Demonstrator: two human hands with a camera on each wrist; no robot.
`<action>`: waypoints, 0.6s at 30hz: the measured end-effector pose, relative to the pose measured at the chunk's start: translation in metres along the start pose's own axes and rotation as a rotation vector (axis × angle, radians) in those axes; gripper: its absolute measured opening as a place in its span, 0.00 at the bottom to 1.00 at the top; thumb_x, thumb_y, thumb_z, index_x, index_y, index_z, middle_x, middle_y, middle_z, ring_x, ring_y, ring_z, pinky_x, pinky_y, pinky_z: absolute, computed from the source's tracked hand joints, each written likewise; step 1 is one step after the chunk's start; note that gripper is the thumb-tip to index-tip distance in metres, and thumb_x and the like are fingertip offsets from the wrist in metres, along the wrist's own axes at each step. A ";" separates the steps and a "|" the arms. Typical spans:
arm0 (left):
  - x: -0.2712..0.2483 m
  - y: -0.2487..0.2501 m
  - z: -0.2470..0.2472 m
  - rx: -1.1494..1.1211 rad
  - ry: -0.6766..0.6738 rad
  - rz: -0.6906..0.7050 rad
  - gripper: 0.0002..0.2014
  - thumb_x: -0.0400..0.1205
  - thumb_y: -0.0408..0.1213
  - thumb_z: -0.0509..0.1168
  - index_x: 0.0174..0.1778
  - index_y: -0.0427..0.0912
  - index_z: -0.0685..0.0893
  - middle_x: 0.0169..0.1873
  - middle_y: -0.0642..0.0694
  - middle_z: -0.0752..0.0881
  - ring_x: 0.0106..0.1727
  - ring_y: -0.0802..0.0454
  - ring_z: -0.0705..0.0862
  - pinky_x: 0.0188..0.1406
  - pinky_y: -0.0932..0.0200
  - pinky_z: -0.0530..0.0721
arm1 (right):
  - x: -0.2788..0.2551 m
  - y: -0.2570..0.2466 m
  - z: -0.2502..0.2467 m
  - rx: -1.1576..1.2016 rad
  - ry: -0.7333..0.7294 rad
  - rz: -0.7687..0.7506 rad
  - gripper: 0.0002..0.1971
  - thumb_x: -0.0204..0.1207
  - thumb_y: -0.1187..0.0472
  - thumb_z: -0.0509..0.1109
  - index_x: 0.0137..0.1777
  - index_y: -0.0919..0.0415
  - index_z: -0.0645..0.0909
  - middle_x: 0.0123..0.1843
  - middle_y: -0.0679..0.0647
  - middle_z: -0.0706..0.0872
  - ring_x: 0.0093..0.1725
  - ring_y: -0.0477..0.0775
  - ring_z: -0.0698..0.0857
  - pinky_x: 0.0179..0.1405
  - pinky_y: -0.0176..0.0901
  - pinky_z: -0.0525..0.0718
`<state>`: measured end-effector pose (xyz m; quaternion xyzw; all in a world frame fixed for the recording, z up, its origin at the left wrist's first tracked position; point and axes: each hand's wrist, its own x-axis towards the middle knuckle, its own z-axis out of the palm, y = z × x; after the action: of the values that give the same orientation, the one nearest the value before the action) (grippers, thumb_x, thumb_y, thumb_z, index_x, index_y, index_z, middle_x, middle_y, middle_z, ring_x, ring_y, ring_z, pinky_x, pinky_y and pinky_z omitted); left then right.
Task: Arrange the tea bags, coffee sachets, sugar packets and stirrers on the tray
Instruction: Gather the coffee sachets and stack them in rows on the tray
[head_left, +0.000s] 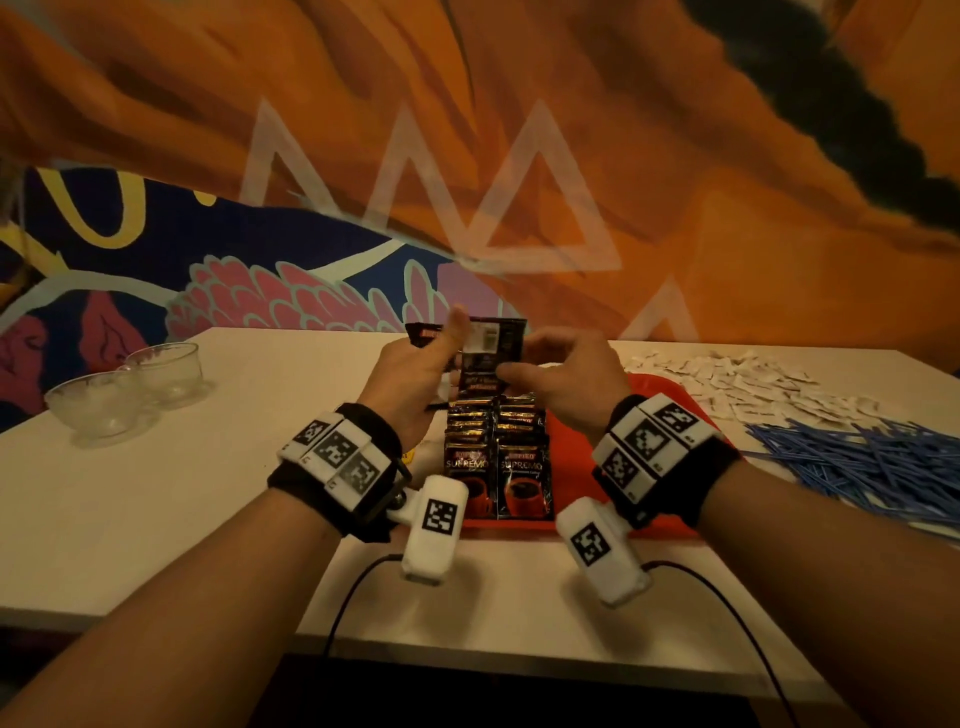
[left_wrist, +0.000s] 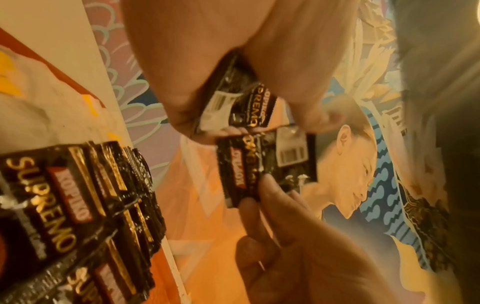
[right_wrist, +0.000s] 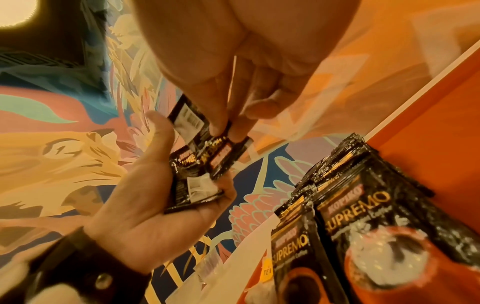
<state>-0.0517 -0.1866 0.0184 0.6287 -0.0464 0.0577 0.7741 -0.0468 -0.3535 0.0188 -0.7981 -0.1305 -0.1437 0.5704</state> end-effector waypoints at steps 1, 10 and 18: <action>0.001 0.001 -0.003 -0.010 0.017 -0.017 0.33 0.66 0.66 0.69 0.48 0.36 0.86 0.36 0.43 0.87 0.32 0.51 0.84 0.33 0.60 0.81 | 0.000 0.000 -0.002 -0.018 0.054 -0.027 0.09 0.69 0.63 0.82 0.38 0.47 0.88 0.42 0.47 0.92 0.45 0.49 0.91 0.50 0.45 0.87; 0.002 0.000 -0.006 -0.097 -0.011 -0.124 0.14 0.82 0.33 0.70 0.61 0.31 0.85 0.54 0.32 0.90 0.45 0.41 0.91 0.44 0.49 0.90 | -0.009 0.005 0.007 -0.195 0.078 -0.385 0.13 0.71 0.76 0.73 0.42 0.56 0.91 0.47 0.48 0.90 0.41 0.36 0.86 0.44 0.28 0.85; 0.005 0.000 -0.003 -0.095 -0.020 0.029 0.11 0.80 0.31 0.72 0.56 0.30 0.86 0.47 0.35 0.92 0.48 0.39 0.92 0.40 0.51 0.91 | -0.003 0.001 0.011 -0.042 -0.054 0.091 0.08 0.73 0.56 0.80 0.50 0.54 0.87 0.46 0.52 0.91 0.41 0.50 0.90 0.38 0.43 0.86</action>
<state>-0.0463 -0.1836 0.0182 0.5909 -0.0658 0.0605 0.8018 -0.0484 -0.3439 0.0129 -0.8185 -0.1066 -0.0988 0.5558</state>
